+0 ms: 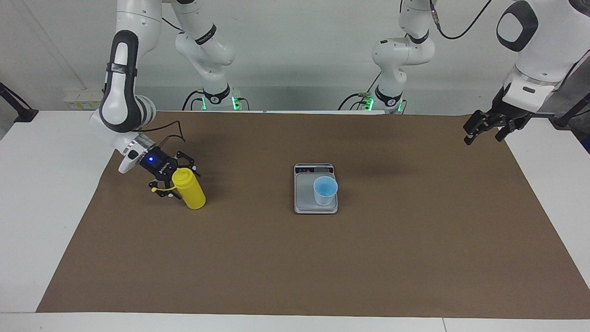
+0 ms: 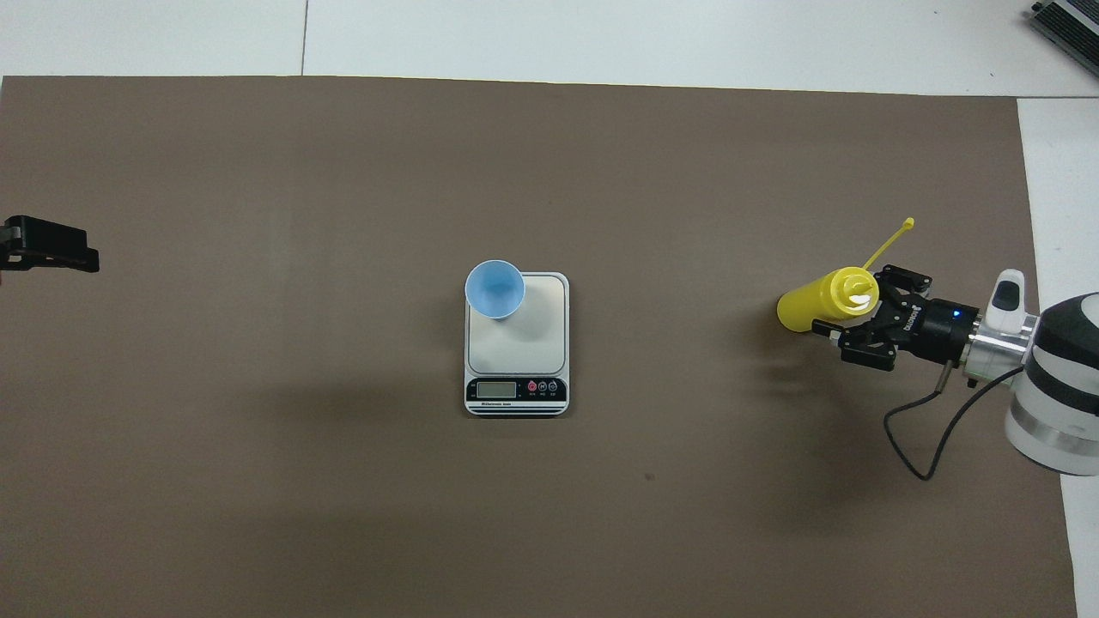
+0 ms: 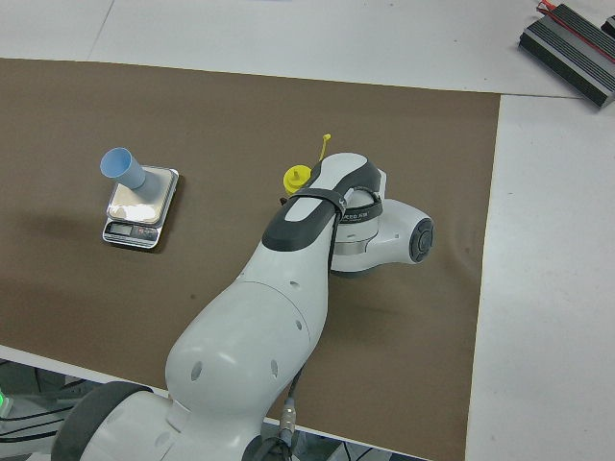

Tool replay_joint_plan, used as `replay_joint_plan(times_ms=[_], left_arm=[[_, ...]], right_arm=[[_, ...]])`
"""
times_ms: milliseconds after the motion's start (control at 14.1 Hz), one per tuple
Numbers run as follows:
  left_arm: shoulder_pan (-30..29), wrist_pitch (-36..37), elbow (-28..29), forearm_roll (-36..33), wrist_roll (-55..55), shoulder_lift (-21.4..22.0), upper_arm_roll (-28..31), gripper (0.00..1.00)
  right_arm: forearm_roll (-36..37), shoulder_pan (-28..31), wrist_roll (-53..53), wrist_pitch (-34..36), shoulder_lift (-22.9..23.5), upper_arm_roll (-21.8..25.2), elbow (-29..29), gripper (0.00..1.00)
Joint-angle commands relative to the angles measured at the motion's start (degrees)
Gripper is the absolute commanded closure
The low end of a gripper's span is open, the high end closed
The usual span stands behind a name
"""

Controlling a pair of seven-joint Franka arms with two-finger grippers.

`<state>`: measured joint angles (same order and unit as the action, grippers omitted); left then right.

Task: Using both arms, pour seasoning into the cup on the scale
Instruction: 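Reach the right gripper to the yellow bottle and grasp it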

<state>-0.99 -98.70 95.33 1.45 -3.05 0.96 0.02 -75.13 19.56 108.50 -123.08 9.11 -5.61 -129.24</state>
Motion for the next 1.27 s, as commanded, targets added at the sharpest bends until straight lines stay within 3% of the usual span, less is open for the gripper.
replay_joint_plan(times_ms=[0, 354, 424, 495, 637, 990, 1202], left_arm=[[0.5, -2.2, 2.1, 0.7, 0.4, 1.7, 0.2, 0.00], [0.8, 0.2, -1.1, 0.4, 0.3, 1.2, 0.2, 0.00], [0.8, 1.5, -2.3, 0.3, 0.2, 1.0, -0.3, 0.00], [0.8, 1.9, -2.4, 0.3, 0.2, 1.0, -1.1, 0.00], [0.9, 1.8, -1.4, 0.3, 0.2, 1.3, -1.9, 0.00], [1.2, 2.3, -0.1, 0.3, 0.6, 1.9, -1.9, 0.00], [1.3, 2.1, -0.3, 0.3, 0.7, 1.9, -1.9, 0.00]], right_arm=[[-2.6, -0.7, 1.3, -1.7, 1.1, -0.2, 0.2, 0.00], [-4.8, -2.1, 3.5, -3.2, 1.4, -0.1, 0.2, 0.00], [-4.8, -2.0, 3.9, -3.2, 1.4, -0.1, 0.3, 0.10], [-4.8, -2.0, 3.8, -3.2, 1.4, -0.1, 0.5, 0.30], [-4.7, -2.1, 3.6, -3.3, 1.3, -0.1, 1.4, 0.60], [-2.2, -3.6, -2.8, -5.0, -0.2, -0.2, 4.9, 0.65], [3.6, -7.7, -9.2, -8.9, -3.6, -0.2, 5.4, 0.64]])
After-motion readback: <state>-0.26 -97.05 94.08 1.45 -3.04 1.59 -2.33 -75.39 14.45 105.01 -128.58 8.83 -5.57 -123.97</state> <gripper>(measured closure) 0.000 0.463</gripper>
